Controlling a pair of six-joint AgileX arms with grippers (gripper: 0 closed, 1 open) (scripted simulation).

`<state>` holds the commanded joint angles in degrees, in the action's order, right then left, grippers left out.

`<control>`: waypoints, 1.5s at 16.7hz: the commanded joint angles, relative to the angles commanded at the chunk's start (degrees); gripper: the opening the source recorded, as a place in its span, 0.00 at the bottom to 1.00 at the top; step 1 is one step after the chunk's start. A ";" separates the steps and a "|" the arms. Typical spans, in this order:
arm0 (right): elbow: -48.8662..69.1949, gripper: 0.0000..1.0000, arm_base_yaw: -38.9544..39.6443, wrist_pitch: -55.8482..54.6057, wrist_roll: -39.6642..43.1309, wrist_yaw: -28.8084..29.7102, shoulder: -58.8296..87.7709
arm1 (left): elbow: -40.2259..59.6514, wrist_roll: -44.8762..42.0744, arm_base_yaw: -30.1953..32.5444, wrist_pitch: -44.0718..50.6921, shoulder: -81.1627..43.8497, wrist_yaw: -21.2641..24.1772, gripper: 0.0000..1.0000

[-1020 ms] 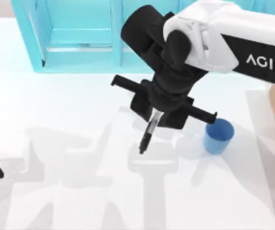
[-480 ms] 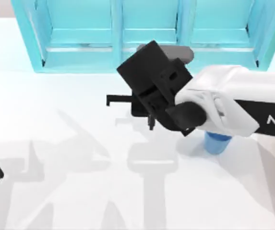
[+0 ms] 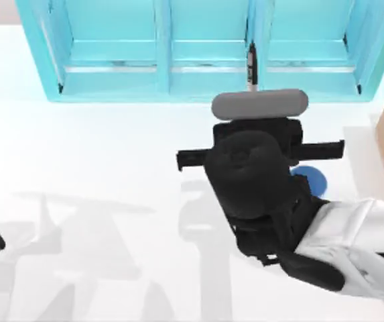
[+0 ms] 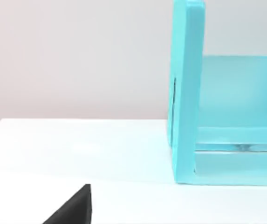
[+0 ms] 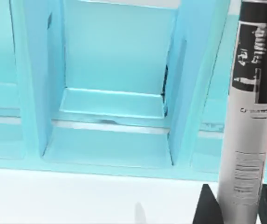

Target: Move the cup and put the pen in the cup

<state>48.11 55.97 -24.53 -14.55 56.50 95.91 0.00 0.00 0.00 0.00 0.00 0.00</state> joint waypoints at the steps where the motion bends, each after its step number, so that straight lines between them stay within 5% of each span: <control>1: -2.67 0.00 0.82 -5.08 2.80 3.13 -1.22 | 0.00 0.00 0.00 0.00 0.00 0.00 1.00; 10: -16.95 0.00 5.64 -35.00 18.20 20.77 -8.66 | 0.00 0.00 0.00 0.00 0.00 0.00 1.00; 17: -17.06 0.00 5.31 -35.73 18.39 20.92 -8.47 | 0.00 0.00 0.00 0.00 0.00 0.00 1.00; 25: -16.13 0.00 -2.68 -39.08 16.92 12.86 -2.95 | 0.00 0.00 0.00 0.00 0.00 0.00 1.00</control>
<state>31.98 53.30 -63.62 2.37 69.36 92.96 0.00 0.00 0.00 0.00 0.00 0.00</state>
